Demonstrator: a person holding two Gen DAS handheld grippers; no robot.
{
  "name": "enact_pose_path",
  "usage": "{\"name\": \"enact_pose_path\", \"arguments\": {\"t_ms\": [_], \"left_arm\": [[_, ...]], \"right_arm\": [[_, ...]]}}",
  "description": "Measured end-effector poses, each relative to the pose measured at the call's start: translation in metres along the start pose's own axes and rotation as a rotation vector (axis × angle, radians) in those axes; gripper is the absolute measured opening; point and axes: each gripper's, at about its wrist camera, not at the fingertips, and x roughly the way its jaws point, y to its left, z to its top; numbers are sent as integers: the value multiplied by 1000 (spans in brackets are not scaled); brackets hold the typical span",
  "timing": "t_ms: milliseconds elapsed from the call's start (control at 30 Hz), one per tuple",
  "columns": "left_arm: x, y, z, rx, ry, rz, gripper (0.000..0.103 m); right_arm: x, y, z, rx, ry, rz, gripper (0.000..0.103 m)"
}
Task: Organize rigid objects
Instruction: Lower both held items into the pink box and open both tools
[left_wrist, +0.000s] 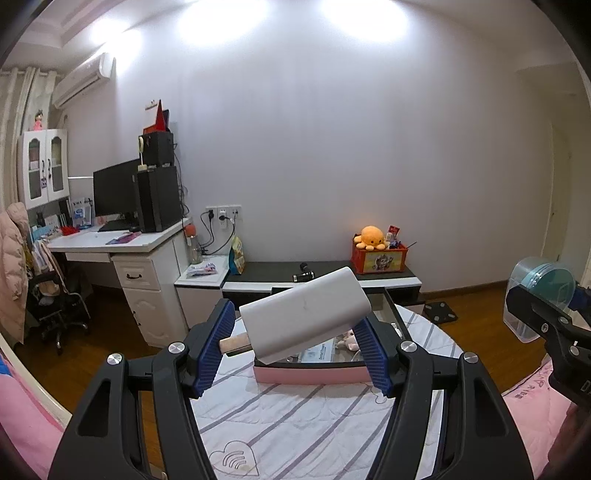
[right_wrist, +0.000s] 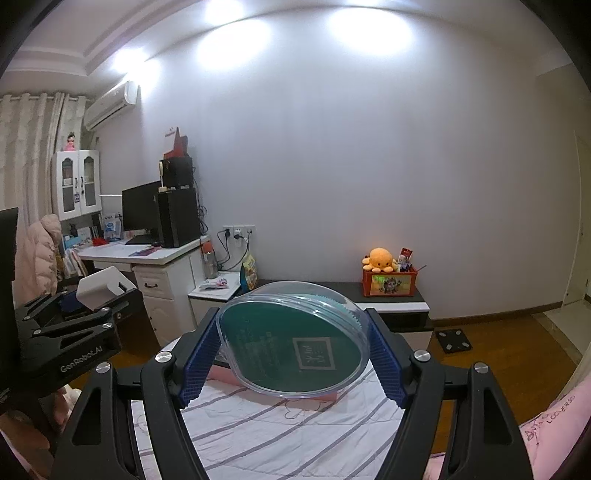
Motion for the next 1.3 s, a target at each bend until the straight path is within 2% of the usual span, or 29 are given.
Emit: {"name": "enact_pose_path", "arguments": {"t_ms": [200,300,400,633,733,867,1000,1033,1133,1167,1300], "left_arm": [[51,-6,14,29,21,-6,66],[91,-10,22,38,58,-22,66],[134,-15,23,49,116,-39,66],[244,-26,6,56,320,-55,66],[279,-30,-1,66,380,-51,66],[306,-34,-13,78,439,-25,66],[319,-34,-22,67,471,-33,67],[319,-33,-23,57,472,-35,69],[318,-32,-21,53,453,-13,87],[317,-30,-20,53,441,1,90],[315,-26,-17,44,434,4,90]], "right_arm": [[43,-5,5,-1,22,2,76],[80,-6,8,-4,57,13,76],[125,-9,6,-9,126,24,76],[237,-25,-16,-2,359,55,76],[264,-35,-26,6,417,46,76],[286,-40,-37,1,469,47,76],[295,-41,-43,7,496,52,77],[296,-42,-43,17,505,63,77],[296,-41,-40,15,493,73,79],[296,-42,-39,16,490,69,80],[298,-44,-38,24,498,71,80]]}}
